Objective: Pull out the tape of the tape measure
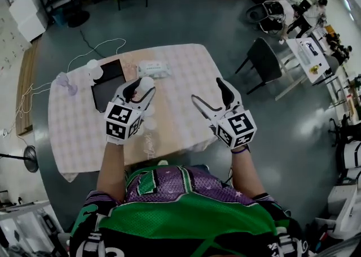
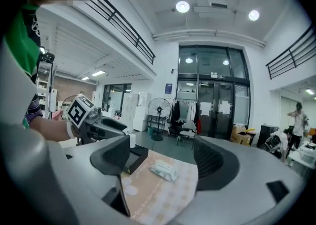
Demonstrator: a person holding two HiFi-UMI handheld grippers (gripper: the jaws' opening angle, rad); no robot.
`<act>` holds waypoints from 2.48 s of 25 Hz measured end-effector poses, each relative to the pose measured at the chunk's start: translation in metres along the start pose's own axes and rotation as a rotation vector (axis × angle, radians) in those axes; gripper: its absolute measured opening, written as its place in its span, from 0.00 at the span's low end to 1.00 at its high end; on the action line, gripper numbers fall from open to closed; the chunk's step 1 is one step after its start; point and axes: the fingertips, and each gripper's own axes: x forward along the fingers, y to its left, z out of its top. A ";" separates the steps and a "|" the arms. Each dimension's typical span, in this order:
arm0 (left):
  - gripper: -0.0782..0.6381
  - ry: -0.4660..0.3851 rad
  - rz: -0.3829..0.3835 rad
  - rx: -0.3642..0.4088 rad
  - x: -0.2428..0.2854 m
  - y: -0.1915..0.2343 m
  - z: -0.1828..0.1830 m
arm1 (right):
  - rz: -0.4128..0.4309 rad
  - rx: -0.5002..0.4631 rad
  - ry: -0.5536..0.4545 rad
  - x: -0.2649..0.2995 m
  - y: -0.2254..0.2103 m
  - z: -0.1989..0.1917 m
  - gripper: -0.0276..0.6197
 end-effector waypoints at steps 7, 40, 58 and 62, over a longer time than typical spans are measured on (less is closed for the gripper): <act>0.44 -0.105 -0.071 0.035 -0.018 -0.023 0.040 | 0.000 -0.052 -0.048 0.001 0.016 0.026 0.59; 0.44 -0.162 -0.351 0.246 -0.021 -0.110 0.062 | 0.335 -0.444 -0.087 -0.009 0.088 0.036 0.12; 0.44 -0.043 -0.163 0.105 -0.013 -0.067 0.040 | 0.091 -0.207 -0.094 -0.022 0.032 0.039 0.06; 0.44 0.010 -0.132 0.079 -0.014 -0.056 0.026 | 0.009 -0.138 -0.099 -0.028 0.006 0.036 0.06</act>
